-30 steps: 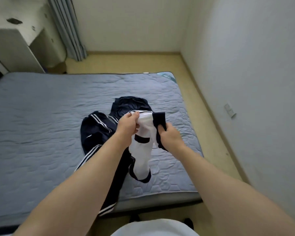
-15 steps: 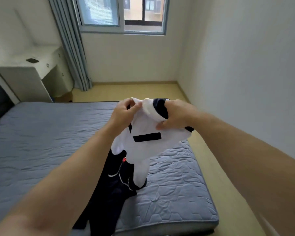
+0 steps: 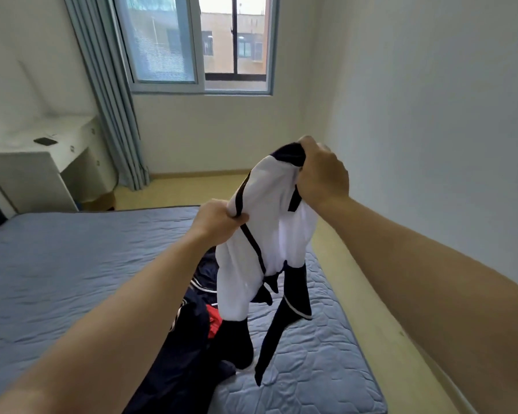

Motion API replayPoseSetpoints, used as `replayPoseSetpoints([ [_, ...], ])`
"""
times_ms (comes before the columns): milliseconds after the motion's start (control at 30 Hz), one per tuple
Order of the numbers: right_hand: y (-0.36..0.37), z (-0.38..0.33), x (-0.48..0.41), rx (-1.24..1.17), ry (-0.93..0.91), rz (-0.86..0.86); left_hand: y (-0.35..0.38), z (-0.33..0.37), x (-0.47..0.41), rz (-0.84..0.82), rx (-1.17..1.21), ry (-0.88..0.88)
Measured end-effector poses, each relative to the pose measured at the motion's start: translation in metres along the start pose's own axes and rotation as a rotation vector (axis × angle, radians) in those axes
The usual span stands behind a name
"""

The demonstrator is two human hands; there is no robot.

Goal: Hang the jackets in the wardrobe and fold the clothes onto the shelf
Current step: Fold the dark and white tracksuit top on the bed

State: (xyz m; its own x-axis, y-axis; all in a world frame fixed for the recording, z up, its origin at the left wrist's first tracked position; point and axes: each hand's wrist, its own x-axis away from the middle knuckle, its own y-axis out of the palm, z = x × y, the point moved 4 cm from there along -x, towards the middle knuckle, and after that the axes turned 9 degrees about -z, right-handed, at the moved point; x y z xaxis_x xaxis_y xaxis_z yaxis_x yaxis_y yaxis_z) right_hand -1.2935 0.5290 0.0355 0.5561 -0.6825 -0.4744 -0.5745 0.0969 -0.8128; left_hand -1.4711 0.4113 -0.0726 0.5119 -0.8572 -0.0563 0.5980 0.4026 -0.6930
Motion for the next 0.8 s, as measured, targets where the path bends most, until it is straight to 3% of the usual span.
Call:
replayPoseSetpoints([
  [67, -0.001, 0.002, -0.002, -0.033, 0.072, -0.024, -0.004, 0.0, -0.003, 0.035, -0.079, -0.036],
  [133, -0.001, 0.008, -0.006, -0.163, 0.187, -0.069, -0.014, -0.001, -0.005, 0.178, -0.105, -0.084],
  [200, 0.0, 0.009, -0.01, -0.362, 0.282, -0.125, -0.02, -0.006, -0.007, 0.296, 0.019, -0.094],
  [300, 0.004, -0.004, -0.013, -0.606, 0.334, -0.223, -0.007, -0.016, -0.002, 0.288, 0.18, -0.118],
  [367, 0.012, -0.014, -0.011, -0.874, 0.402, -0.356, 0.018, -0.03, 0.007, 0.153, 0.273, -0.299],
  [467, 0.02, -0.031, -0.001, -1.343, 0.607, -0.608, 0.075, -0.051, 0.032, -0.378, 0.506, -0.66],
  [533, 0.018, -0.035, 0.001, -1.444, 0.651, -0.633, 0.103, -0.055, 0.053, -0.684, 0.539, -0.739],
  [567, 0.017, -0.036, 0.002, -1.471, 0.65, -0.627, 0.113, -0.054, 0.059, -0.763, 0.519, -0.733],
  [667, 0.015, -0.035, 0.008, -1.556, 0.644, -0.626, 0.131, -0.06, 0.073, -0.721, 0.654, -0.966],
  [733, 0.015, -0.032, 0.013, -1.617, 0.633, -0.663, 0.148, -0.057, 0.077, -0.608, 1.117, -1.113],
  [800, 0.015, -0.027, 0.016, -1.662, 0.604, -0.694, 0.162, -0.054, 0.073, -0.415, 1.525, -1.085],
])
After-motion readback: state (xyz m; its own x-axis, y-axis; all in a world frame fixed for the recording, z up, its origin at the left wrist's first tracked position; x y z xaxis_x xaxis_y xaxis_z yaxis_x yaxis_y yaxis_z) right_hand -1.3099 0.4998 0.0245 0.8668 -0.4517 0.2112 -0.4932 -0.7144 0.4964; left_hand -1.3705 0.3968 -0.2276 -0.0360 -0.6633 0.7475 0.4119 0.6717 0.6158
